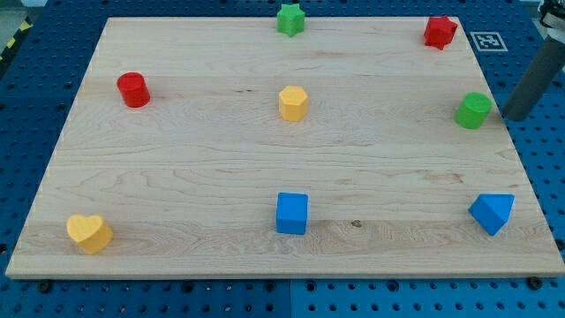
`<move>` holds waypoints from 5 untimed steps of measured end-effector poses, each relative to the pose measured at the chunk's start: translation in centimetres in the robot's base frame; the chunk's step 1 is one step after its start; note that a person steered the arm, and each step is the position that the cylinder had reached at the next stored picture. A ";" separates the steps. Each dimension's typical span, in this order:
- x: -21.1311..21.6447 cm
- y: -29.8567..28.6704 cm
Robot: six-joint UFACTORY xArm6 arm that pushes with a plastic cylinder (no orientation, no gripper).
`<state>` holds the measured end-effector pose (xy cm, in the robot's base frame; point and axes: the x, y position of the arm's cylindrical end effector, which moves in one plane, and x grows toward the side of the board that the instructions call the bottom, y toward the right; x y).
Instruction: Slide the green circle towards slightly left
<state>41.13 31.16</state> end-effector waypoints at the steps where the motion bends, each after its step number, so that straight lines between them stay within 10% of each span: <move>1: -0.1 -1.1; 5: -0.3 -6.7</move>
<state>40.86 24.46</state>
